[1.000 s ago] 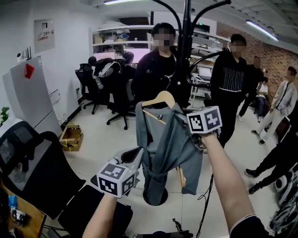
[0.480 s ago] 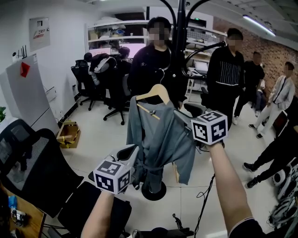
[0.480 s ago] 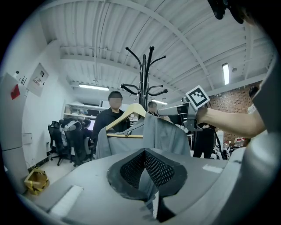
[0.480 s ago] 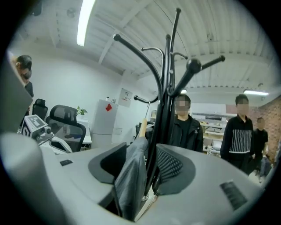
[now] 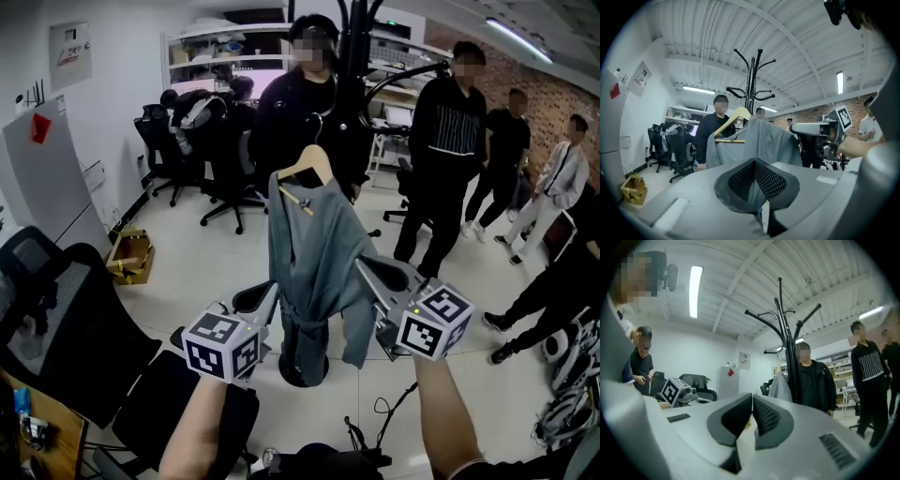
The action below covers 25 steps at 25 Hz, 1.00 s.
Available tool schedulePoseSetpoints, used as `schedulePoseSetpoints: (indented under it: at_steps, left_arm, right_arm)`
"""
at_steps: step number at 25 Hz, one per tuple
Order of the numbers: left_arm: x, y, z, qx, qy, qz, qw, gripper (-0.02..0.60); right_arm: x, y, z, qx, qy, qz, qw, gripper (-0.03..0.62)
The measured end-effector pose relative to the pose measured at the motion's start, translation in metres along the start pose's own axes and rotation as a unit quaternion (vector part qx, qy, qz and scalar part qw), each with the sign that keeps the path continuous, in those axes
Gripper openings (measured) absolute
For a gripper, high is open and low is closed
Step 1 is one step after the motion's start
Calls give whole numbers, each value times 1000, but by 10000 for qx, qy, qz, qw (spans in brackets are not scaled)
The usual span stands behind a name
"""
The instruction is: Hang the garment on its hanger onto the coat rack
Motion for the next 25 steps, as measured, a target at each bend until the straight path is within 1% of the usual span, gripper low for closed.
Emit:
schedulePoseSetpoints:
  at_steps: [4,8,15,25]
  left_arm:
    - [13,-1,11,-93,116,167,9998,2]
    - [22,-3,22,-151,193,294,9993,2]
    - [31,3,25,-145,315,392,9986,2]
    - [34,5,24,-138,335,430,9984,2]
  right_arm:
    - [-15,8,40,-5,-440,-44,9990,0]
    - [-27,10,61,-7,-699,-234,9973,3]
    - [-35,11,60,-100,-698,-396,9967,3]
    - [-35,9,63,-230,-651,-447,9966,3]
Point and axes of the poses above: the fingertips, and each gripper's own axes: y backward along the fingers, x to its right, z out of its underside, the point moved 10 cm from there along y, backward along the fingers, and after that the axes turned 5 degrees about -z, right-handed, at the moved point
